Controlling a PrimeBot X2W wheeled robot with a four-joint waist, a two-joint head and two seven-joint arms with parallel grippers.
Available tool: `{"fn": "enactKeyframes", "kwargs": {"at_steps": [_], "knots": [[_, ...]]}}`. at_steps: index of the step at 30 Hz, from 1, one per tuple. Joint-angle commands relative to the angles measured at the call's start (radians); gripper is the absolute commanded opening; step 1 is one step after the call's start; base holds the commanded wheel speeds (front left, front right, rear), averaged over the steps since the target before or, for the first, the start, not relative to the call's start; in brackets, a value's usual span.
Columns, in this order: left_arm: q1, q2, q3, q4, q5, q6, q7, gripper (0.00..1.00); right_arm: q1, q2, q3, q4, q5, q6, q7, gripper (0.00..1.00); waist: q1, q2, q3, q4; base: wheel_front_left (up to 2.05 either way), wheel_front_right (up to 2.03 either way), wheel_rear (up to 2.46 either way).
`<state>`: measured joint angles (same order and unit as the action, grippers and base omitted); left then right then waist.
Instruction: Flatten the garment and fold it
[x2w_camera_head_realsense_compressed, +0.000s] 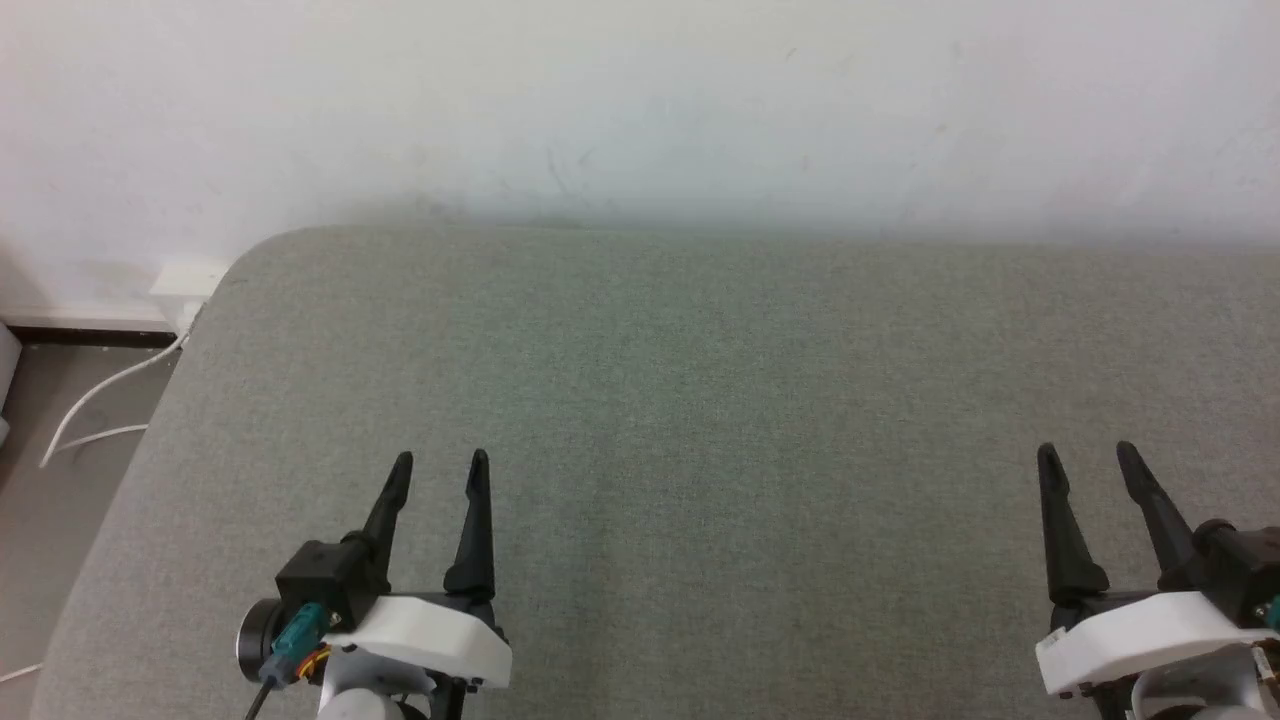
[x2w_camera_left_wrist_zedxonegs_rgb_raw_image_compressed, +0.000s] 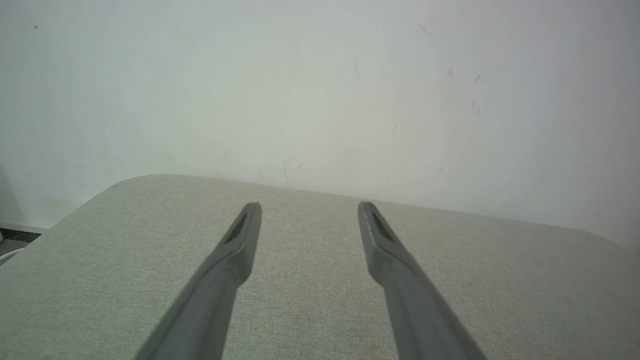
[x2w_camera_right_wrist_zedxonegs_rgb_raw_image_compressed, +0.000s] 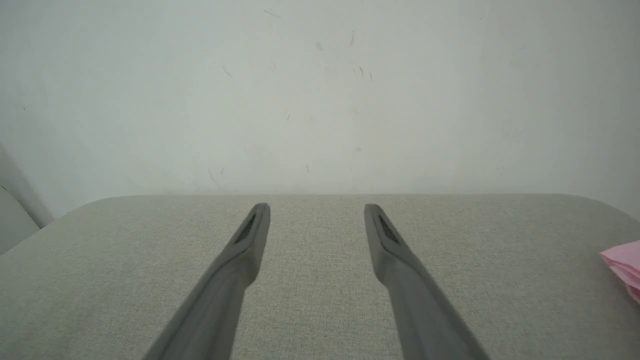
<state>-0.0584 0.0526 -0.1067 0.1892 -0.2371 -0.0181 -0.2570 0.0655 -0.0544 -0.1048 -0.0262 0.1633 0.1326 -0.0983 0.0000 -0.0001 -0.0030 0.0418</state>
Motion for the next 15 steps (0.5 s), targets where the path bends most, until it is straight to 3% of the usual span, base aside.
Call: {"fn": "enactKeyframes", "kwargs": {"at_steps": [1, 14, 15], "knots": [[0.007, -0.002, -0.003, 0.0, -0.005, -0.004, -0.005, 1.0, 0.004, 0.004, 0.004, 0.006, 0.009, -0.002, -0.005, 1.0, 0.0, 0.0001, 0.002, 0.002, 0.0, 0.0, 0.0], [0.005, -0.002, -0.013, 0.024, -0.024, -0.001, -0.005, 1.0, -0.005, 0.004, 0.015, 0.046, 0.026, -0.002, -0.031, 1.0, 0.0, 0.0001, -0.009, 0.006, 0.0, 0.0, 0.0], [0.0, 0.0, -0.012, 0.021, -0.018, 0.0, 0.0, 0.0, 0.0, 0.001, 0.014, 0.044, 0.022, 0.0, -0.026, 0.0, 0.0, 0.0, -0.009, 0.006, 0.0, 0.0, 0.0]]}}
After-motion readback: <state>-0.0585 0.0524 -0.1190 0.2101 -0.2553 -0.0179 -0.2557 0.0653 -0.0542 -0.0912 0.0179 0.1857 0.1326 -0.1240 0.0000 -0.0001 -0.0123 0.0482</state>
